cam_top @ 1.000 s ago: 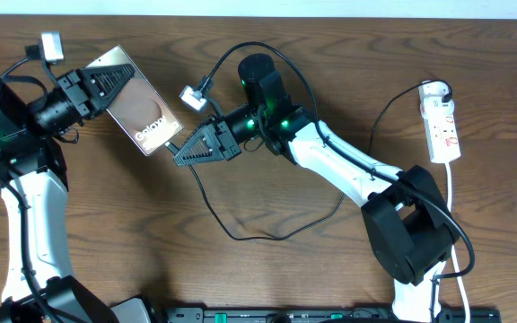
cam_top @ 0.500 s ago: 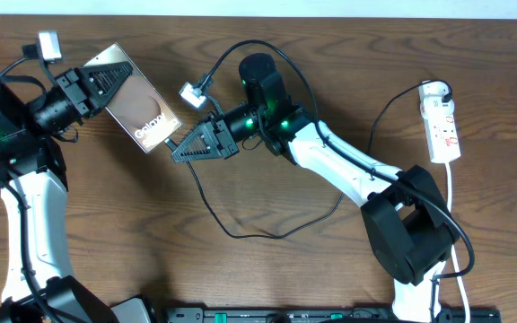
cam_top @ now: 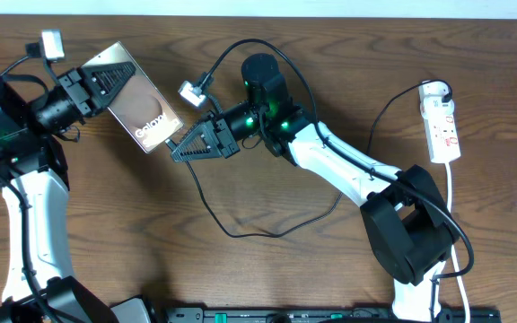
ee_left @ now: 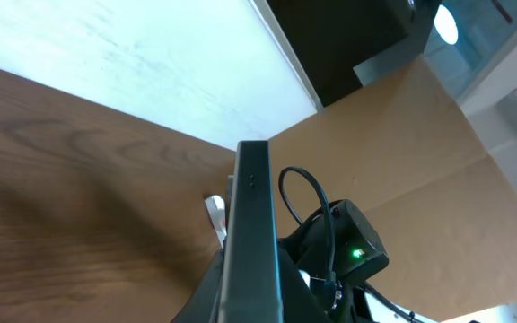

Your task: Plug charger to phone and switch on socket

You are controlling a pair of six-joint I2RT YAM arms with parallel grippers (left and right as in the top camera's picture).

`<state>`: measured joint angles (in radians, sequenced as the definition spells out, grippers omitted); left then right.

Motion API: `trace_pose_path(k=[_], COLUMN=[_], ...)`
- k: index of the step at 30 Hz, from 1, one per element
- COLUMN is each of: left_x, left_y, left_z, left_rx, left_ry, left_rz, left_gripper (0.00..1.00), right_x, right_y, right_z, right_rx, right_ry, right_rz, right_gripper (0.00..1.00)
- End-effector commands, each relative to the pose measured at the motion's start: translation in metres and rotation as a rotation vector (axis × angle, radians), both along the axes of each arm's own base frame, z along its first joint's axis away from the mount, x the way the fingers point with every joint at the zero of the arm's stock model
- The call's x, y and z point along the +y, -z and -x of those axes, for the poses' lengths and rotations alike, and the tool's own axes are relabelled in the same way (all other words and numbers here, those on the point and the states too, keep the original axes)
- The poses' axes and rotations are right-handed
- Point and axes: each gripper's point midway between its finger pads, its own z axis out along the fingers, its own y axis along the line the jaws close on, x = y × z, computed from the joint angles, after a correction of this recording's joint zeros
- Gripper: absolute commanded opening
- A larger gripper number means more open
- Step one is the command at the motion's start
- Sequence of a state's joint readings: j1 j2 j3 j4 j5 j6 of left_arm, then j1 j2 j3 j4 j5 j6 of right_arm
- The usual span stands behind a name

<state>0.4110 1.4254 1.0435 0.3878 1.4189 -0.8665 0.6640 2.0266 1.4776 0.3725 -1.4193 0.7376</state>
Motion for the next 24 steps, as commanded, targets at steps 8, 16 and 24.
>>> trace_pose_path(k=[8, 16, 24], left_x=[-0.031, -0.031, -0.031], left_y=[-0.004, -0.004, -0.004], left_z=[0.024, 0.024, 0.024], left_rx=[-0.031, -0.037, -0.037], left_ry=[0.2, 0.2, 0.2], left_rz=[-0.004, -0.007, -0.008], left_gripper=[0.07, 0.07, 0.07], right_x=[-0.001, -0.003, -0.004], right_y=[-0.022, -0.021, -0.022], right_z=[-0.043, -0.049, -0.05], right_rx=[-0.004, 0.007, 0.004], right_ry=[0.212, 0.238, 0.239], right_rz=[0.002, 0.008, 0.006], right_gripper=[0.01, 0.01, 0.01])
